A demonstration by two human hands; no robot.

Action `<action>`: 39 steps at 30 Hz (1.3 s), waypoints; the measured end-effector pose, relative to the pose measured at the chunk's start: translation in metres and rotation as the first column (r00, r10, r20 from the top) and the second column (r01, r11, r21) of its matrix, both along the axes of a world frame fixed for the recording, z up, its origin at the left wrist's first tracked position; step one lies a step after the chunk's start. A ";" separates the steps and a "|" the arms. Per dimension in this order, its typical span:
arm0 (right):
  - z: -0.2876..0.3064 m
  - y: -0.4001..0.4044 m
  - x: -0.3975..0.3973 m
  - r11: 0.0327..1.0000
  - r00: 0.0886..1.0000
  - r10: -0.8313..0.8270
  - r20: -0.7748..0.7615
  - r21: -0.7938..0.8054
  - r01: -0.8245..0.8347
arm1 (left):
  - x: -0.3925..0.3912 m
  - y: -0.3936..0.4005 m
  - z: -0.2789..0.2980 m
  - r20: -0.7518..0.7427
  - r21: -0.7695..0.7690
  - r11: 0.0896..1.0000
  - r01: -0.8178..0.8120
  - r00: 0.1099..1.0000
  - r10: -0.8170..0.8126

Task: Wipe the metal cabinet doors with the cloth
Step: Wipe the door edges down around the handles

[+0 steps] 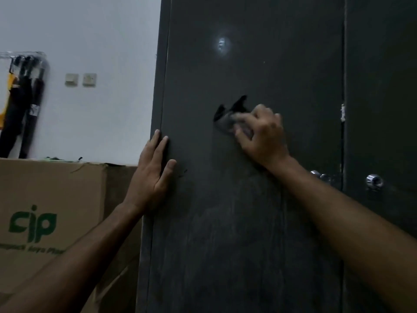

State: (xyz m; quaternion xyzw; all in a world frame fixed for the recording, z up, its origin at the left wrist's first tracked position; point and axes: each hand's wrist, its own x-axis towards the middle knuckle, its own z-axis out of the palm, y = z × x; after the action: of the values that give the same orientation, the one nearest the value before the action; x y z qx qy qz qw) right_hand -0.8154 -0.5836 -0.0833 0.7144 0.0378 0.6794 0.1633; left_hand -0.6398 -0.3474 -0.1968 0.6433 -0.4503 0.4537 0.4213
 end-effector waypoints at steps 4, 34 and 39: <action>-0.058 0.008 0.008 0.983 0.990 0.012 -0.142 -0.182 -0.038 | 0.003 -0.012 -0.007 0.076 -0.021 0.989 -0.144 0.986 0.145; -0.111 -0.040 -0.048 0.948 0.952 -0.289 -0.103 0.104 0.300 | -0.007 -0.044 -0.022 0.431 -0.005 0.931 -0.366 0.839 0.333; -0.155 -0.015 -0.020 0.958 0.960 -0.233 -0.156 0.136 0.254 | -0.005 -0.044 -0.023 0.438 -0.006 0.931 -0.365 0.836 0.331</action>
State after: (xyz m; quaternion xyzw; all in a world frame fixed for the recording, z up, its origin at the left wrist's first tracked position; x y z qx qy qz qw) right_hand -0.8354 -0.5986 -0.2383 0.7694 -0.0922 0.6038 0.1867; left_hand -0.6452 -0.3916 -0.2202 0.6135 -0.4251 0.6359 0.1964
